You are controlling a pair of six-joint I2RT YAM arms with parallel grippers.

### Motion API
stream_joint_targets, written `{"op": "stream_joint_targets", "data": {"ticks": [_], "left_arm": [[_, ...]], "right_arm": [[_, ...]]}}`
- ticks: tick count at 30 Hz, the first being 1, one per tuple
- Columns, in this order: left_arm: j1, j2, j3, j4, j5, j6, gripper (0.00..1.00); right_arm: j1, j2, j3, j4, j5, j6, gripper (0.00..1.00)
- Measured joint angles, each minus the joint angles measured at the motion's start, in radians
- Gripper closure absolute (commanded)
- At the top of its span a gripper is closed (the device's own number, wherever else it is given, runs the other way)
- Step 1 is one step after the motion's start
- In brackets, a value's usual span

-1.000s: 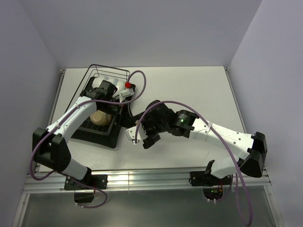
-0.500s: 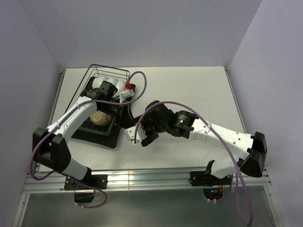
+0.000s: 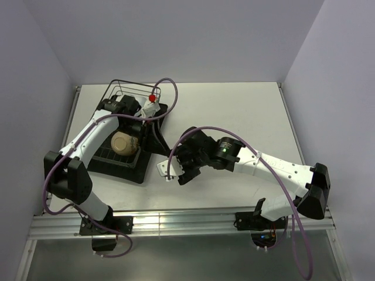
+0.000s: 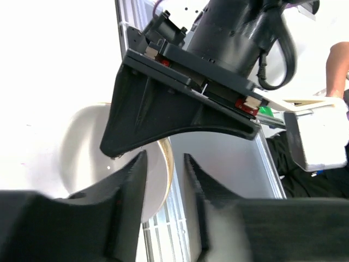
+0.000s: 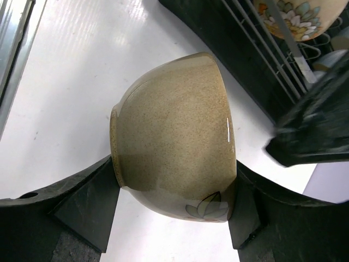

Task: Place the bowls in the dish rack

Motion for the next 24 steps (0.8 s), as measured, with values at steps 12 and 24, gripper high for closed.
{"op": "stream_joint_targets", "data": {"ticks": [12,24], "left_arm": [[0.076,-0.098,0.129,0.272,-0.209,-0.314,0.53],[0.409,-0.484,-0.073,0.917,-0.292,-0.901,0.43]], "right_arm": [[0.000,0.000,0.008,-0.042,-0.018,0.046,0.99],[-0.057,0.181,0.304,-0.062,-0.183,0.328,1.00]]}}
